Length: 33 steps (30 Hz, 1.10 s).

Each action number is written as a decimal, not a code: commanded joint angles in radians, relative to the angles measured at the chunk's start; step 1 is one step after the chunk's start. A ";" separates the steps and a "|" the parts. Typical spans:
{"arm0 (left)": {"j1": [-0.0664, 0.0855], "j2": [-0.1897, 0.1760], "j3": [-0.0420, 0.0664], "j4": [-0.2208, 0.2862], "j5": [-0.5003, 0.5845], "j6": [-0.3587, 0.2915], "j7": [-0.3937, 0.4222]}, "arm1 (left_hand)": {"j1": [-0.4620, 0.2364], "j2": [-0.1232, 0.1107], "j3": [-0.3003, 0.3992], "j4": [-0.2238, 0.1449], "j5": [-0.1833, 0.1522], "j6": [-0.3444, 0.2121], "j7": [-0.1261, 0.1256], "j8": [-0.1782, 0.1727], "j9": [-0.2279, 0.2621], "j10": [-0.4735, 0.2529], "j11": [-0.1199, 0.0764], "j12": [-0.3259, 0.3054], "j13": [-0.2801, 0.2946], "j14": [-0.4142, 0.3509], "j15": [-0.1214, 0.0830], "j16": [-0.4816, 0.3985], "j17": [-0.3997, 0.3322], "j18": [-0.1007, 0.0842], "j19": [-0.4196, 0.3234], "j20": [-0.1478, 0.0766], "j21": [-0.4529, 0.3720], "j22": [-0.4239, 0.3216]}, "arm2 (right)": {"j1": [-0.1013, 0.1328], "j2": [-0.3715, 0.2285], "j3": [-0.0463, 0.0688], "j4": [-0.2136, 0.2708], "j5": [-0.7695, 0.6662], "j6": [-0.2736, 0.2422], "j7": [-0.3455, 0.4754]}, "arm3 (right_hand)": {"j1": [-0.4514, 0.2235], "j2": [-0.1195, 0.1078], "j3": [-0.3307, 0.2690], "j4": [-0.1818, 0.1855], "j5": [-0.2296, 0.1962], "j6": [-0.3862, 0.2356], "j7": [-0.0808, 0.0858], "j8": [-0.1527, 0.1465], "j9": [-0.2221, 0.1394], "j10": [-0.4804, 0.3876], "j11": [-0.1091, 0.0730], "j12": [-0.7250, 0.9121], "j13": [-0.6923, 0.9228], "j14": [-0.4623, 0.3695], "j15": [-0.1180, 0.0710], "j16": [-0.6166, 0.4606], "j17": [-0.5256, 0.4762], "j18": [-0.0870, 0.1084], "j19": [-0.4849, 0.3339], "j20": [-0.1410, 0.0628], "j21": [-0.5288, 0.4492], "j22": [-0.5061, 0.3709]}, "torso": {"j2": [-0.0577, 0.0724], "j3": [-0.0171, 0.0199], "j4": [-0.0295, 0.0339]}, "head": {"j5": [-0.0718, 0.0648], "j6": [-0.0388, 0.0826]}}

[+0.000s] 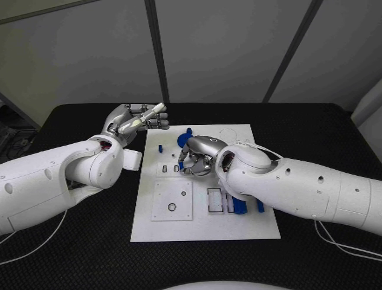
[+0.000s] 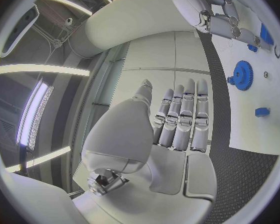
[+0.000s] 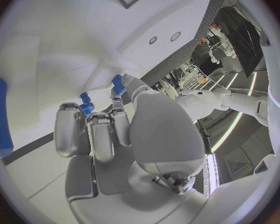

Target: Assemble the parts on the task board

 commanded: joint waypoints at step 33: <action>0.001 0.003 0.001 -0.003 -0.004 0.015 0.003 | -0.002 0.005 -0.001 -0.004 -0.003 0.000 0.003 -0.001 0.000 -0.005 -0.001 -0.003 -0.001 -0.006 0.001 -0.006 0.002 -0.010 -0.004 0.000 0.005 -0.002 | -0.004 0.005 -0.005 -0.017 -0.022 0.054 -0.022 | -0.058 -0.046 -0.001 0.005 -0.028 -0.124 0.039 -0.067 -0.006 -0.057 0.036 -0.056 0.043 0.093 0.027 0.000 0.223 -0.007 -0.018 0.026 -0.012 -0.013 | 0.000 0.0002 0.0000 | -0.001 -0.003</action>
